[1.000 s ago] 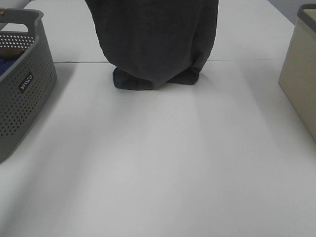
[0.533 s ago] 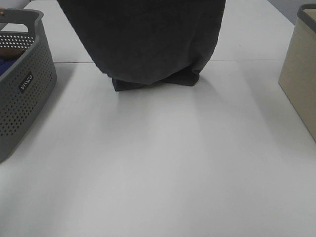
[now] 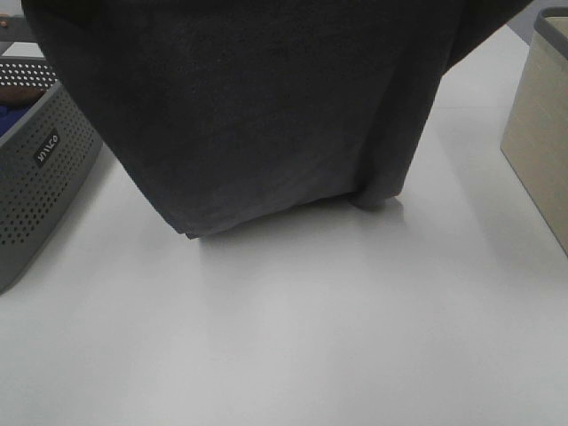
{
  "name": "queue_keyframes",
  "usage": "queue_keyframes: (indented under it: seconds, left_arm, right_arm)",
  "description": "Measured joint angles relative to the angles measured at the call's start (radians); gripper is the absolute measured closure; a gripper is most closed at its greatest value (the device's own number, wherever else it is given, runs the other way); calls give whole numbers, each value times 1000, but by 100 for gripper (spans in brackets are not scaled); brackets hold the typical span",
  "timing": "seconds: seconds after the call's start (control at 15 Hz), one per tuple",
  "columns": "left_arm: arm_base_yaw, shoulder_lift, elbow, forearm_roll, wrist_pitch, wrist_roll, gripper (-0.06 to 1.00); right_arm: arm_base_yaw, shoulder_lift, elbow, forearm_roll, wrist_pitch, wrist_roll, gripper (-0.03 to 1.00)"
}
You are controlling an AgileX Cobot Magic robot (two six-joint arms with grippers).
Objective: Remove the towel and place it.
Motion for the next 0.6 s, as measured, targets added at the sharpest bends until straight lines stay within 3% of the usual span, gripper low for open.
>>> queue_keyframes:
  seconds: [0.33, 0.6]
  left_arm:
    - [-1, -89, 153, -84, -8, 0, 94]
    - [-4, -154, 275, -101, -13, 0, 94]
  right_arm:
    - [3, -149, 157, 36, -1, 92, 96]
    - [3, -221, 285, 98, -3, 115, 96]
